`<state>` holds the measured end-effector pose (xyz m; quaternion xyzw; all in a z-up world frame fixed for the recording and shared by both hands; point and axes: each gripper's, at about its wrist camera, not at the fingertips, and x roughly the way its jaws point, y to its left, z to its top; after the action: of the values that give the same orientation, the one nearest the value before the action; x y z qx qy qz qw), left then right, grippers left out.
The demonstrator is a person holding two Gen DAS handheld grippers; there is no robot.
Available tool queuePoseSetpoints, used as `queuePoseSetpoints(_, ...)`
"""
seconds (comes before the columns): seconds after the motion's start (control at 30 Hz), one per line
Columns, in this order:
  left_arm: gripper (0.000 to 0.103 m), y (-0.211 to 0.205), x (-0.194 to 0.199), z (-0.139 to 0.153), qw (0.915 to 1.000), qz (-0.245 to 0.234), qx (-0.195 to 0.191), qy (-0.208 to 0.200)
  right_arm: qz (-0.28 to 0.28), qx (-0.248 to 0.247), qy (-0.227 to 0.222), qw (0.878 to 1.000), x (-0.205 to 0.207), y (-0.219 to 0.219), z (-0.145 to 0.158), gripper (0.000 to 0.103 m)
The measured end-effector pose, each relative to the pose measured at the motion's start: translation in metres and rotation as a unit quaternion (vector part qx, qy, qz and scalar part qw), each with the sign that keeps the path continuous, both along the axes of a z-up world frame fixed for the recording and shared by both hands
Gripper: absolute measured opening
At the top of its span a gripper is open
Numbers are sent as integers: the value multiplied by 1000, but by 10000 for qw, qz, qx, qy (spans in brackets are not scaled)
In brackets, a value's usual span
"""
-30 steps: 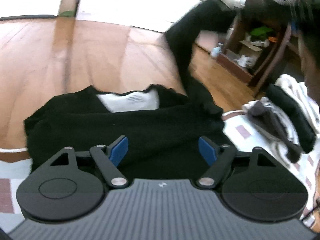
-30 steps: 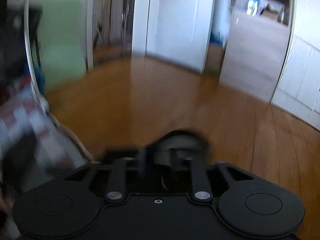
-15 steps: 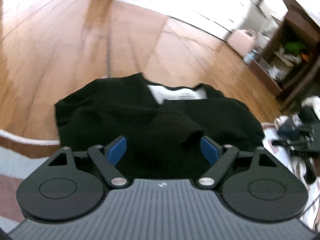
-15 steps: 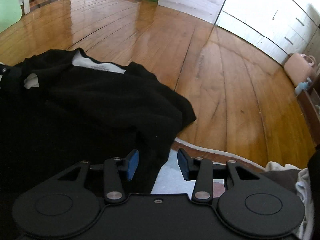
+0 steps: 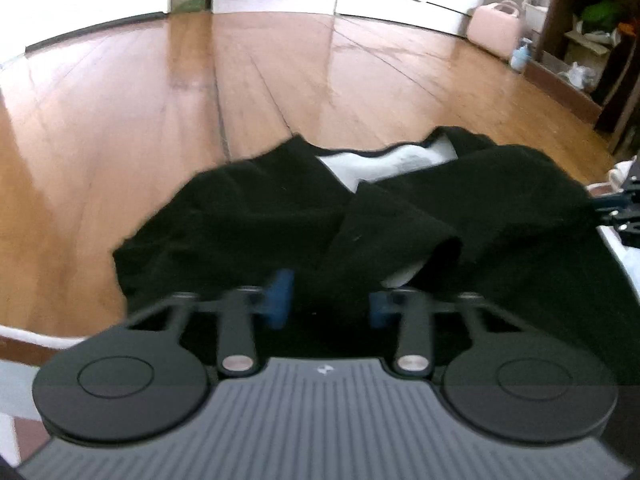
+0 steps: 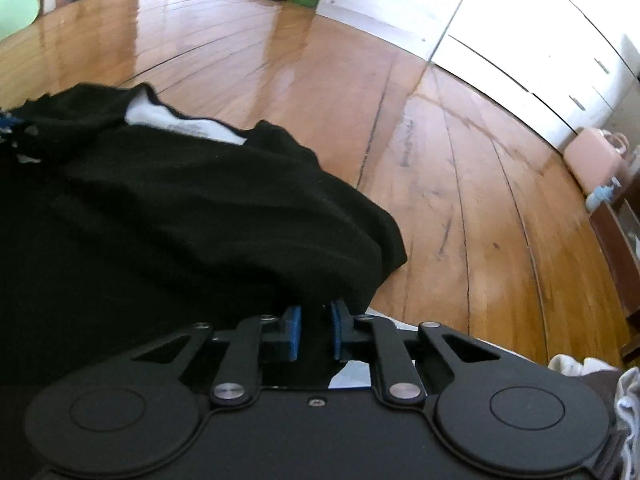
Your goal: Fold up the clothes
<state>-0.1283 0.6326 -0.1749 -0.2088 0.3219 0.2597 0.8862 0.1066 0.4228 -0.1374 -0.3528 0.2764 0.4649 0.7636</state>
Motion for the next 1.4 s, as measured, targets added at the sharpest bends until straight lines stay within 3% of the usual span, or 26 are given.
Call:
queuePoseSetpoints(0.1, 2, 22, -29, 24, 9947, 376, -467, -830, -204, 224, -197, 9993, -3, -7, 2, 9)
queuePoseSetpoints(0.2, 4, 48, -62, 34, 9800, 897, -1064, -1419, -291, 333, -398, 9982, -12, -16, 4, 9)
queuePoseSetpoints(0.23, 8, 57, -71, 25, 9755, 1228, -1167, -1403, -254, 214, -459, 9984, -14, -15, 1, 9)
queuePoseSetpoints(0.33, 7, 75, -84, -11, 9736, 1578, -1472, -749, -260, -33, -528, 9983, -13, -10, -8, 9)
queuePoseSetpoints(0.4, 8, 82, -99, -17, 9617, 1623, -1915, -1101, -353, -77, -452, 9983, -8, -7, -12, 9)
queuePoseSetpoints(0.43, 8, 83, -100, -13, 9612, 1576, -1914, -1213, -401, -91, -414, 9983, -6, -6, -13, 12)
queuePoseSetpoints(0.5, 10, 81, -98, -3, 9653, 1419, -1743, -1333, -511, -50, -341, 9981, -2, -12, -10, 21)
queuePoseSetpoints(0.57, 30, 75, -92, 4, 9716, 1183, -1547, -1341, -621, -9, -267, 9977, 2, -18, -7, 32)
queuePoseSetpoints(0.6, 35, 73, -87, 5, 9735, 1082, -1512, -1334, -676, 12, -230, 9974, 4, -20, -6, 37)
queuePoseSetpoints(0.63, 42, 69, -82, 6, 9755, 993, -1461, -1312, -731, 32, -193, 9971, 6, -23, -5, 38)
queuePoseSetpoints(0.77, 51, 58, -64, 5, 9819, 749, -1329, -1123, -951, 114, -45, 9954, 14, -34, 1, 36)
queuePoseSetpoints(0.8, 52, 55, -61, 3, 9829, 712, -1324, -1066, -1006, 134, -8, 9948, 16, -37, 2, 31)
queuePoseSetpoints(0.93, 52, 46, -47, -2, 9866, 486, -1295, -864, -1231, 248, 174, 9919, 24, -48, 8, 31)
queuePoseSetpoints(1.13, 52, 39, -43, 2, 9899, 428, -1094, -791, -1579, 1230, 1409, 9696, 38, -55, 21, 34)
queuePoseSetpoints(1.23, 61, 42, -38, -8, 9884, 591, -1134, -824, -1711, 1504, 1959, 9538, 47, -49, 20, 37)
queuePoseSetpoints(1.33, 59, 44, -33, -12, 9875, 659, -1143, -857, -1910, 1632, 2433, 9369, 57, -43, 10, 37)
queuePoseSetpoints(1.37, 42, 43, -30, -10, 9890, 590, -1085, -821, -1888, 1589, 2407, 9387, 57, -41, 8, 37)
queuePoseSetpoints(1.4, 16, 39, -27, -8, 9909, 426, -965, -837, -1867, 1547, 2380, 9405, 57, -39, 5, 37)
